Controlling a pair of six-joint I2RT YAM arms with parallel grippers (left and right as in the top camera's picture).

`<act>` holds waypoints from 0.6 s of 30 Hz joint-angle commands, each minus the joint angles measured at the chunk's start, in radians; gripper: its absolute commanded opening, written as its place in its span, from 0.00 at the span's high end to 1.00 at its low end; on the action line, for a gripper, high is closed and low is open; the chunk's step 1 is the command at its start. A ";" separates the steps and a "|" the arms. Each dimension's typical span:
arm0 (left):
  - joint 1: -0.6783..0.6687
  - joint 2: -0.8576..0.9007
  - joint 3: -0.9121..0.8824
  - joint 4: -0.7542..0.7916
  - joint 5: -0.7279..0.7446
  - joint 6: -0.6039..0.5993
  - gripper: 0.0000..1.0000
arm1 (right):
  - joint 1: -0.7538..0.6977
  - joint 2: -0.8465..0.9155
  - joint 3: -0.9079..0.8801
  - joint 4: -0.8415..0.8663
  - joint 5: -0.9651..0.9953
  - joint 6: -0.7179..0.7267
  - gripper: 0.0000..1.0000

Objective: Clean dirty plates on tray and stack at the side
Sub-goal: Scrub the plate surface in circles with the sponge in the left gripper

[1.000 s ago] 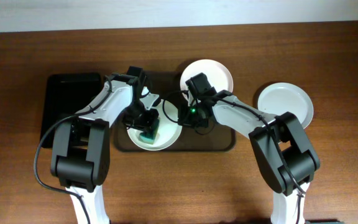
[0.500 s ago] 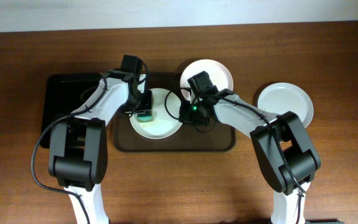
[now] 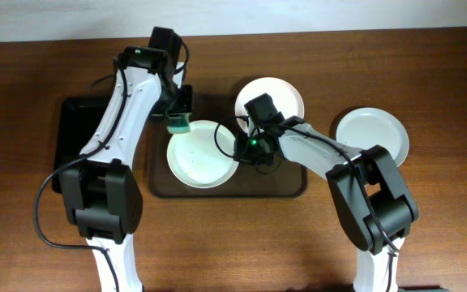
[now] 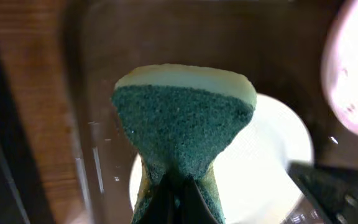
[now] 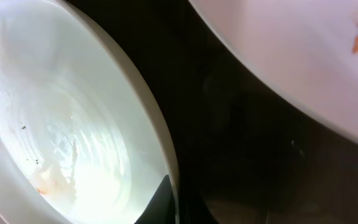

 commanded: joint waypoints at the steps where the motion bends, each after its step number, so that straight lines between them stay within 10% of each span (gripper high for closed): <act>1: -0.010 0.007 -0.011 -0.055 0.080 0.084 0.99 | 0.006 0.012 0.008 -0.003 -0.002 -0.011 0.96; 18: -0.064 0.007 -0.293 0.127 0.318 0.094 0.99 | 0.006 0.012 0.008 -0.003 -0.002 -0.011 0.96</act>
